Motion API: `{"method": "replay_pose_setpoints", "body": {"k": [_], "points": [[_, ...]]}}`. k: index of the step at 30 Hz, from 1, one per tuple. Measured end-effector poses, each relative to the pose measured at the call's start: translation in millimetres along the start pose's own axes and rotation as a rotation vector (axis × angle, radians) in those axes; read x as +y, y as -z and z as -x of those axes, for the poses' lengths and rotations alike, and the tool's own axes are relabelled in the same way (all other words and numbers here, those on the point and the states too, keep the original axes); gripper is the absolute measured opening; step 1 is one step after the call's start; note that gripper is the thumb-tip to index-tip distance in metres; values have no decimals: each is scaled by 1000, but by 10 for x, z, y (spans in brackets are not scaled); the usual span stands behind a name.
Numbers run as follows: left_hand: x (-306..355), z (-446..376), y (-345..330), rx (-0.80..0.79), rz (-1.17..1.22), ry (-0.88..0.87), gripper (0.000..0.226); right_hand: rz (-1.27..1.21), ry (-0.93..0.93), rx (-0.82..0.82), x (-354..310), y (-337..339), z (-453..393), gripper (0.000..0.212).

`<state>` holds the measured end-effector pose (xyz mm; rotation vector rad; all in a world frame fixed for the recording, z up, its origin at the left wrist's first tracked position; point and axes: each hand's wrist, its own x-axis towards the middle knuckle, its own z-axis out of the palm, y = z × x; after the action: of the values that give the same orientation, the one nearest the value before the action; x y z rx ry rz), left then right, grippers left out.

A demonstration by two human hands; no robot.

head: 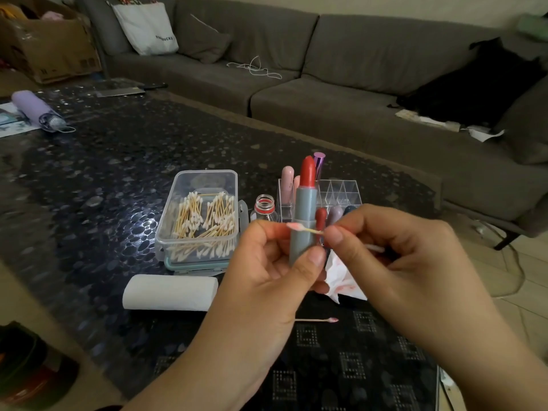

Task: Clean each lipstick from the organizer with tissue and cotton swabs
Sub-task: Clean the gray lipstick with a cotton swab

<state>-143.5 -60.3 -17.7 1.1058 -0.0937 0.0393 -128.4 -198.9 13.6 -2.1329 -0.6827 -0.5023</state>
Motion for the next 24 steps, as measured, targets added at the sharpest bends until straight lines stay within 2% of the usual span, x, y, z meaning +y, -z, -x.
{"method": "replay_pose_setpoints", "body": {"k": [2, 5, 7, 14, 18, 21, 24], "points": [[4, -1, -10, 6, 41, 28, 29, 2, -9, 5, -7, 25, -5, 24], [29, -10, -2, -19, 56, 63, 19, -24, -40, 4, -1, 77, -8, 24], [34, -17, 11, -21, 55, 73, 24, -19, -35, -2, 4, 72, -5, 23], [70, -17, -5, -55, 145, 135, 13, -9, -50, -7, 30, 76, -2, 24], [85, -32, -9, -41, 268, 175, 16, -1, -71, 2, 51, 84, -8, 26], [67, -35, 14, -14, 233, 152, 25, 13, -75, 21, 66, 101, -3, 26], [62, -30, 19, -3, 141, 102, 24, 12, -74, 35, 64, 78, 0, 25]]}}
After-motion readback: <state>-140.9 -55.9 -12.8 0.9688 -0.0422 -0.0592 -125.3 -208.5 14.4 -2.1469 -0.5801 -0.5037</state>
